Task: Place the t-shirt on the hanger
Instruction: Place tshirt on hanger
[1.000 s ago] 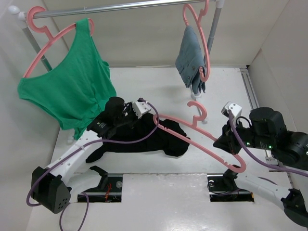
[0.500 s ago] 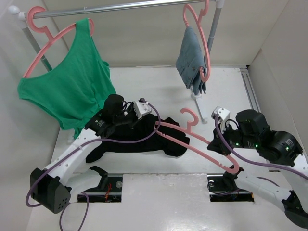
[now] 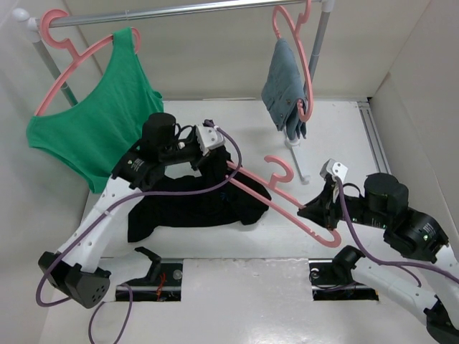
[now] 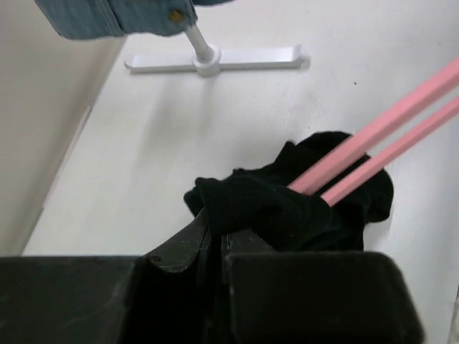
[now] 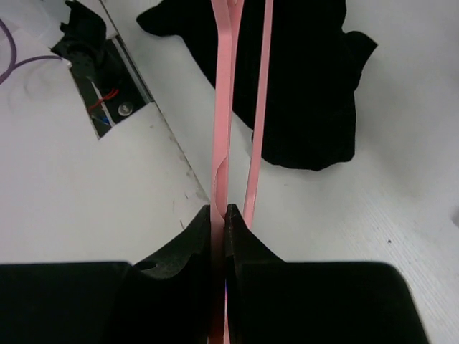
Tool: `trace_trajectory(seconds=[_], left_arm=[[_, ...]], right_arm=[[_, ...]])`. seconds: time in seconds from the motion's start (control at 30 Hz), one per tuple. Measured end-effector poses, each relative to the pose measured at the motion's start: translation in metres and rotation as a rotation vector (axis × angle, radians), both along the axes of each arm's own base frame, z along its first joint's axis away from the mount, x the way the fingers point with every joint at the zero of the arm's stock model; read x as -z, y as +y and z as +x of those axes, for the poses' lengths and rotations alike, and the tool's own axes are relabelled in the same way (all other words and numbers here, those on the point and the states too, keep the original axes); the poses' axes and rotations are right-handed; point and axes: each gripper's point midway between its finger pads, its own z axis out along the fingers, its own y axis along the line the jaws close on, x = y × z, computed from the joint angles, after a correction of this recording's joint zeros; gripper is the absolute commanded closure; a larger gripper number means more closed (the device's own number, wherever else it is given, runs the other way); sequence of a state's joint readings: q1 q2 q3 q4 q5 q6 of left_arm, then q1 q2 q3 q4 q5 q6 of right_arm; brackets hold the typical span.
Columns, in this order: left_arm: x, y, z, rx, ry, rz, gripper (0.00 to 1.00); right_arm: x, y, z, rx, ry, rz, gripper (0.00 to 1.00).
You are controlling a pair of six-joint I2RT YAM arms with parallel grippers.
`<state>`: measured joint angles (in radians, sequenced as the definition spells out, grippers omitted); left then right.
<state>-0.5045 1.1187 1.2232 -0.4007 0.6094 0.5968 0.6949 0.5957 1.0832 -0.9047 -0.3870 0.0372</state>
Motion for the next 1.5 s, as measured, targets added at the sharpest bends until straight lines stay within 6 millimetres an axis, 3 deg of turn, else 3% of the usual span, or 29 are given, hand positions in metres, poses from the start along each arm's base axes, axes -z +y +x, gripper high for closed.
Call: trace_trajectory(seconds=[0.17, 0.4, 0.57, 0.8, 0.93, 1.03, 1.17, 1.33, 1.5], left_arm=[[-0.021, 0.001, 0.007, 0.003, -0.036, 0.03, 1.0], [0.009, 0.002, 0.012, 0.039, 0.023, 0.14, 1.0], [0.012, 0.006, 0.01, 0.056, 0.015, 0.176, 1.0], [-0.017, -0.001, 0.0, 0.131, -0.016, 0.141, 1.0], [-0.017, -0.001, -0.004, 0.145, -0.009, 0.147, 1.0], [-0.014, 0.001, -0.005, 0.144, -0.003, 0.159, 1.0], [-0.012, 0.006, 0.001, 0.114, -0.023, 0.187, 1.0], [-0.013, 0.009, 0.006, 0.097, -0.048, 0.206, 1.0], [-0.013, 0.008, 0.006, 0.103, -0.054, 0.208, 1.0]], right_arm=[[-0.008, 0.01, -0.004, -0.069, -0.029, 0.047, 1.0], [-0.013, 0.009, -0.016, -0.108, -0.052, 0.087, 1.0], [-0.013, 0.011, -0.019, -0.121, -0.054, 0.102, 1.0], [0.001, 0.012, 0.004, -0.04, -0.039, 0.046, 1.0], [0.02, 0.01, 0.018, 0.015, -0.017, -0.003, 1.0], [0.024, 0.006, 0.023, 0.052, -0.024, -0.019, 1.0], [0.019, -0.005, 0.024, 0.101, -0.046, -0.028, 1.0], [-0.007, -0.015, 0.021, 0.135, -0.108, 0.012, 1.0], [-0.008, -0.014, 0.022, 0.133, -0.112, 0.01, 1.0]])
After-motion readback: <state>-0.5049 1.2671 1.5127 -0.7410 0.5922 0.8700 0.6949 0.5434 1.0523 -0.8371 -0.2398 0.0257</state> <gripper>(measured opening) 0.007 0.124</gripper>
